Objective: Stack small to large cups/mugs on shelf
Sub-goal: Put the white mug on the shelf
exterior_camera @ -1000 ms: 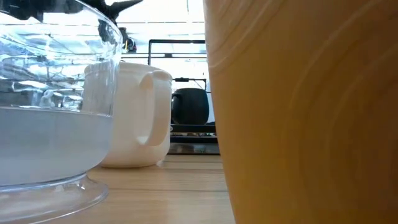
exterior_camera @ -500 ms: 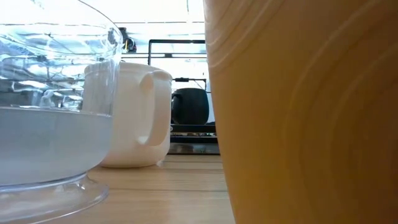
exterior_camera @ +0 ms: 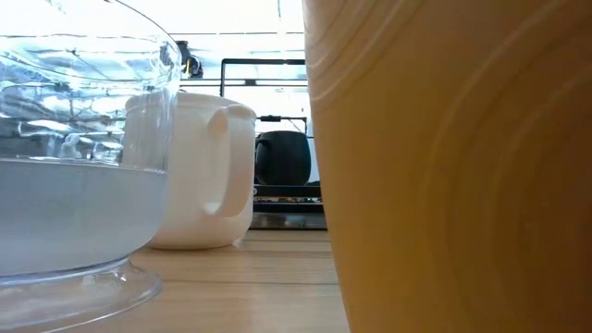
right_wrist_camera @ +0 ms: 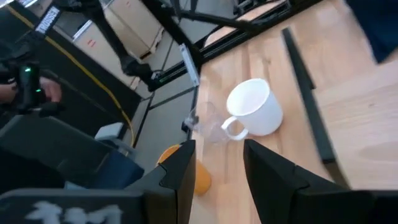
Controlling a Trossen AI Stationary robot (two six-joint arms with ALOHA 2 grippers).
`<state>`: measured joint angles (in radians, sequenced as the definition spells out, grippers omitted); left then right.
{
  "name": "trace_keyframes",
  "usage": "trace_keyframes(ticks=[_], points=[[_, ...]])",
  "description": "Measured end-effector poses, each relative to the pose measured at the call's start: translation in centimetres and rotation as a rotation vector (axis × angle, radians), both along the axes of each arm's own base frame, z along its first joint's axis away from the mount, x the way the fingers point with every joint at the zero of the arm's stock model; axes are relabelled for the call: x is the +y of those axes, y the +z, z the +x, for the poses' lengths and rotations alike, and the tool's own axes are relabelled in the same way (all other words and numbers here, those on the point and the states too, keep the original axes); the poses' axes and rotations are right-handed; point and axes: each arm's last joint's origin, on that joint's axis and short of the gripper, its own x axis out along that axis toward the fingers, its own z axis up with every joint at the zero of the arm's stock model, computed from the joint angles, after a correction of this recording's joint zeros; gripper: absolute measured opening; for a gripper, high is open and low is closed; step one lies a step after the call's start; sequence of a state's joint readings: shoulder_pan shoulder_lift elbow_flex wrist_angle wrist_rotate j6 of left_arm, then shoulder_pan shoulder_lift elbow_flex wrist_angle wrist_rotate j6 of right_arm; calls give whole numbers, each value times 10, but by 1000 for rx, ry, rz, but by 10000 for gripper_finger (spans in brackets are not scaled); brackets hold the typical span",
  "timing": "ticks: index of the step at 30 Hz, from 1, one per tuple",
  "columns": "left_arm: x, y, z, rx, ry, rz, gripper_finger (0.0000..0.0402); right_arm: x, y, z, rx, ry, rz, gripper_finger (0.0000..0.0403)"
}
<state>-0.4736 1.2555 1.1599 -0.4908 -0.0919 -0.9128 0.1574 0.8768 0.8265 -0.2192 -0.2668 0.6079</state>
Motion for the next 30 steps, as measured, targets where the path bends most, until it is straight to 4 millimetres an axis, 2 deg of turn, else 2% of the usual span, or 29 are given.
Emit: trace_keyframes(ticks=[5, 11, 17, 21, 25, 30], points=[[-10, -16, 6, 101, -113, 36, 76, 4, -6, -4, 64, 51, -12, 123], [-3, -34, 9, 221, -116, 177, 76, 9, -12, -8, 130, 79, -24, 123], [-4, -51, 18, 262, -235, 295, 76, 13, -12, -9, 144, 87, 0, 123], [-10, -66, 26, 320, -309, 275, 80, 15, -12, -9, 157, 90, 17, 123], [-13, -78, 32, 371, -367, 247, 102, 15, -13, -10, 180, 85, 33, 123], [-19, -79, 32, 258, -509, 455, 131, 15, -13, -10, 193, 74, 53, 123]])
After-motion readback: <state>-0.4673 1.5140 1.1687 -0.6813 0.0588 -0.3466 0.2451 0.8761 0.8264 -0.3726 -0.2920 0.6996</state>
